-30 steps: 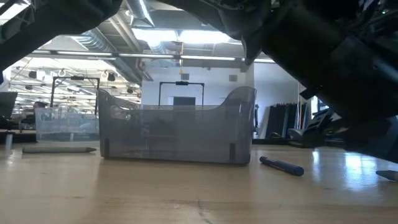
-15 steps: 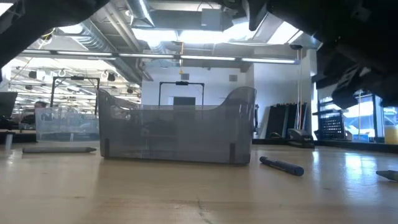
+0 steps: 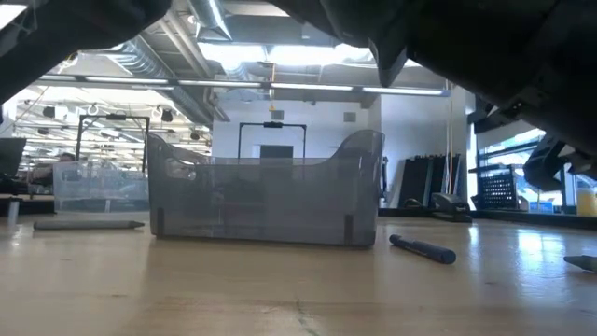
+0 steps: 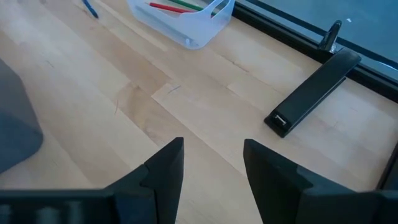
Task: Sort crayons/erasers/pens/pencils in bins
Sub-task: Put the pink pencil into the right transparent bin
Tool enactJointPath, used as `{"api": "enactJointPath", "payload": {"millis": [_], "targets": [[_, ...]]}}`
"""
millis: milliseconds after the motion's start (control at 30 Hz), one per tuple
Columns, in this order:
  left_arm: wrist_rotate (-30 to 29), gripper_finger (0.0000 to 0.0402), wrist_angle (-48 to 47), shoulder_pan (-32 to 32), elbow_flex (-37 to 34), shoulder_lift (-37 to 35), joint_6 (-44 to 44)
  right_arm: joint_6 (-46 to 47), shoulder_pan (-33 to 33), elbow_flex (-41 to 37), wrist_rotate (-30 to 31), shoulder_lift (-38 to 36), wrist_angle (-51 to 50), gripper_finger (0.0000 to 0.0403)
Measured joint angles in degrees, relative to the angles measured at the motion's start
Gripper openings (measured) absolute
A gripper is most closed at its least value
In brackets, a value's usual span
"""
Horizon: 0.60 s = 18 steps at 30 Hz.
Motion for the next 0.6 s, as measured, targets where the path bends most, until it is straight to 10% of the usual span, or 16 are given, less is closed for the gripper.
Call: {"api": "enactJointPath", "payload": {"millis": [600], "targets": [[-3.9,0.0141,-4.8,0.1,0.1,0.6,-0.9,1.4,0.0,0.0,0.0,0.0,-0.3,0.0171]]}}
